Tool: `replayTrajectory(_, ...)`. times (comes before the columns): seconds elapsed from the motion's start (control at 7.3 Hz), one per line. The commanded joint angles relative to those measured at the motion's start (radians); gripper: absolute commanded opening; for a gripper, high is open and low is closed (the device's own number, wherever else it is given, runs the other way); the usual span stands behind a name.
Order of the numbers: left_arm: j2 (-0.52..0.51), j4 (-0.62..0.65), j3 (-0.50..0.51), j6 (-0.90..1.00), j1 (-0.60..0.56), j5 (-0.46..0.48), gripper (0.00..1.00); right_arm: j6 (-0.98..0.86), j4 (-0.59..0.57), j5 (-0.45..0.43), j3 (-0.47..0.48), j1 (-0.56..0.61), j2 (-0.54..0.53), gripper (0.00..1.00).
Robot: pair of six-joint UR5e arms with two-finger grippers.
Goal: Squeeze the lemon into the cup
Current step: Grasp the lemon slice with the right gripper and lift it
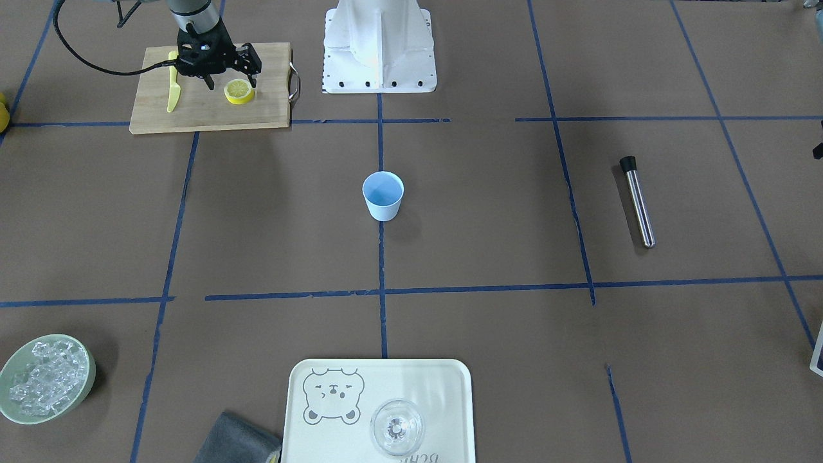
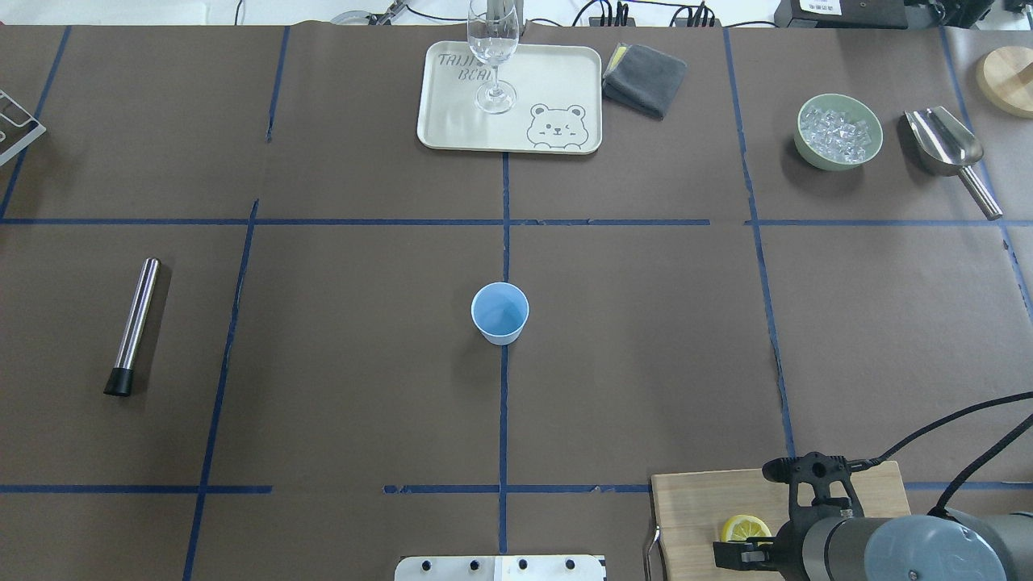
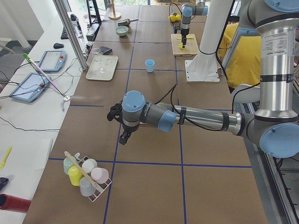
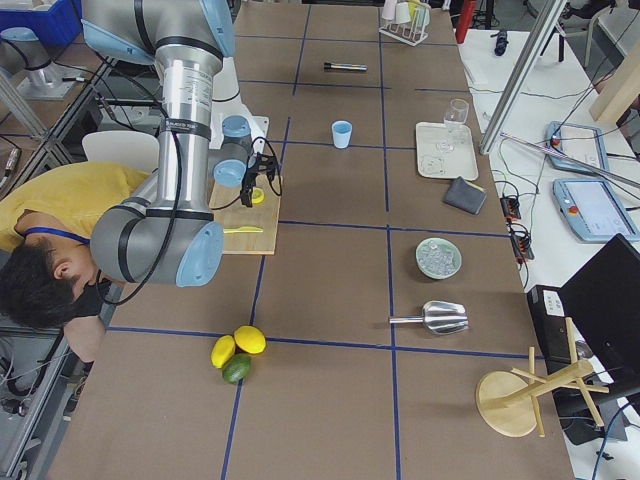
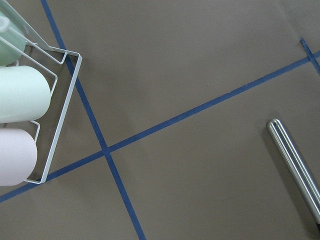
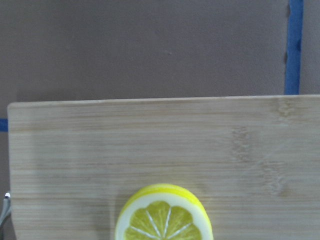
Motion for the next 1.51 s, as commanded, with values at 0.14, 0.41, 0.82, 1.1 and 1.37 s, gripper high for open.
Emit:
replayTrajectory(0.14,0.0,0.0,0.0,0.0,0.0,0.0,1.0,0.0,-0.001,-0.001,-0.009,-0.006,0.006,0.98)
replayTrajectory(0.41,0.0,0.0,-0.002,0.002,-0.002,0.0,1.0,0.0,-0.001,-0.001,-0.011,-0.005,0.006,0.96)
replayTrajectory(0.82,0.002,0.0,-0.003,0.003,-0.002,0.0,1.0,-0.001,-0.001,-0.007,-0.015,0.003,0.008,0.96)
replayTrajectory(1.1,0.011,-0.003,-0.005,0.003,-0.002,0.0,1.0,-0.001,-0.001,-0.007,-0.017,0.009,0.02,0.94)
replayTrajectory(1.37,0.015,-0.003,-0.007,0.005,-0.002,0.0,1.0,0.0,-0.001,-0.007,-0.02,0.01,0.022,0.85)
